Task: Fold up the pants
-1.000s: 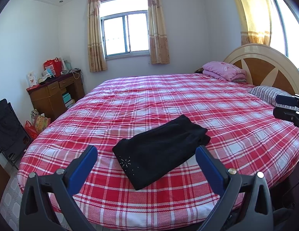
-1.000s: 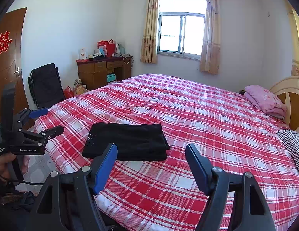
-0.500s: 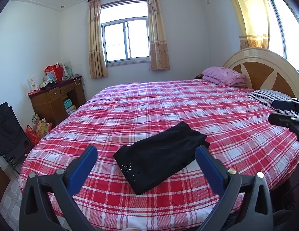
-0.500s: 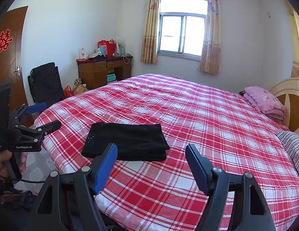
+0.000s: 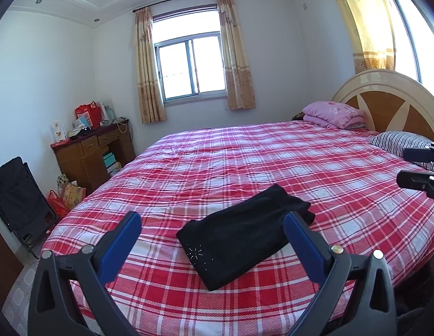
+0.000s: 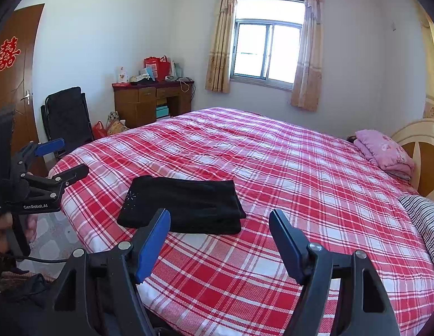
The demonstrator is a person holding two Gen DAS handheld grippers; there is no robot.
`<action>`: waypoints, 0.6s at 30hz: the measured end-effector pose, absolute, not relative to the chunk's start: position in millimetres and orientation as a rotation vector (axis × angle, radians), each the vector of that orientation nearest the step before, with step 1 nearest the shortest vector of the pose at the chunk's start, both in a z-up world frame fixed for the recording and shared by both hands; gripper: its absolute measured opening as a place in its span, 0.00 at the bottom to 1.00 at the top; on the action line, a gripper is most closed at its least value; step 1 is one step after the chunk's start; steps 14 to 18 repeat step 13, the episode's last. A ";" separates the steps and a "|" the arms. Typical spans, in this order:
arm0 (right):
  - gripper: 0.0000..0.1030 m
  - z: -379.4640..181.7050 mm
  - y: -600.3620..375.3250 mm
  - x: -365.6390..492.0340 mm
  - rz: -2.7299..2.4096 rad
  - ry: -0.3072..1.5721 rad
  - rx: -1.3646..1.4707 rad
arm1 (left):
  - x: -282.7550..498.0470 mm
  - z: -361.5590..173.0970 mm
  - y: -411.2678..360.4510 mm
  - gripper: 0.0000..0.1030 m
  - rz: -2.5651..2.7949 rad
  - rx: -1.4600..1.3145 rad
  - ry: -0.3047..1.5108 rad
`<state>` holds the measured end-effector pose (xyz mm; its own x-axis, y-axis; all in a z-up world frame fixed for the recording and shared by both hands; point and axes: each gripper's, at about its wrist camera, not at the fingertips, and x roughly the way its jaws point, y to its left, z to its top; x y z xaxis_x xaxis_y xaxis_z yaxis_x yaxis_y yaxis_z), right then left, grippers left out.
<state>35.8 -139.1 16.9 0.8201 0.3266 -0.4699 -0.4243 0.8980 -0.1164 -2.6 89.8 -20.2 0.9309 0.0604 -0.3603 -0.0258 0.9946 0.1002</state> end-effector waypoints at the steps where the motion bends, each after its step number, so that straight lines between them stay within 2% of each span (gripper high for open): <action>1: 0.72 16.5 -138.9 35.7 0.404 0.459 -0.222 | -2.5 -21.0 90.6 1.00 0.048 0.093 0.375; 18: 0.72 13.6 -132.6 36.2 0.408 0.467 -0.241 | 0.7 -27.0 98.8 1.00 0.073 0.079 0.384</action>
